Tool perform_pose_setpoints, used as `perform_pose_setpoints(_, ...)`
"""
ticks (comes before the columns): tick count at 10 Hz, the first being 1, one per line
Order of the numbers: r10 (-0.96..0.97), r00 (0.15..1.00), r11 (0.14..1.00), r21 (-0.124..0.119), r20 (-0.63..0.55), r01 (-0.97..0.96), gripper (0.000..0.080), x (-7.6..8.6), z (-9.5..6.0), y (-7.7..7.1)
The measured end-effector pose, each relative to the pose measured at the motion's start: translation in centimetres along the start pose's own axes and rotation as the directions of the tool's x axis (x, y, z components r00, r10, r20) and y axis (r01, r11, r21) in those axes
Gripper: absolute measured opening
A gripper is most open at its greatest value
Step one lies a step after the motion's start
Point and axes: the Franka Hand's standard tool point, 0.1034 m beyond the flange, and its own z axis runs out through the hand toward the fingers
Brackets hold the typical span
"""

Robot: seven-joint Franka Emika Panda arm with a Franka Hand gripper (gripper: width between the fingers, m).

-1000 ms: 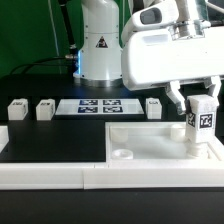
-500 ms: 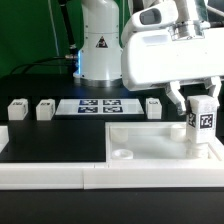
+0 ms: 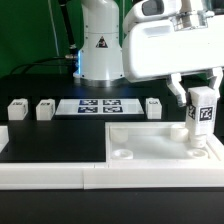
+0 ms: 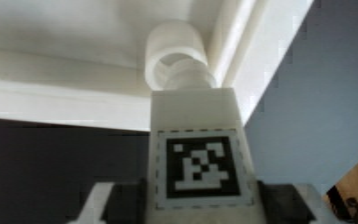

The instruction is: Assemble square table

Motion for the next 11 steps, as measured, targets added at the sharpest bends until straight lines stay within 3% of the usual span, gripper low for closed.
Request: perform_pose_setpoints(11, 0.004, 1.000, 1.000, -0.002, 0.000, -0.004, 0.0292, 0.1, 1.2, 0.5)
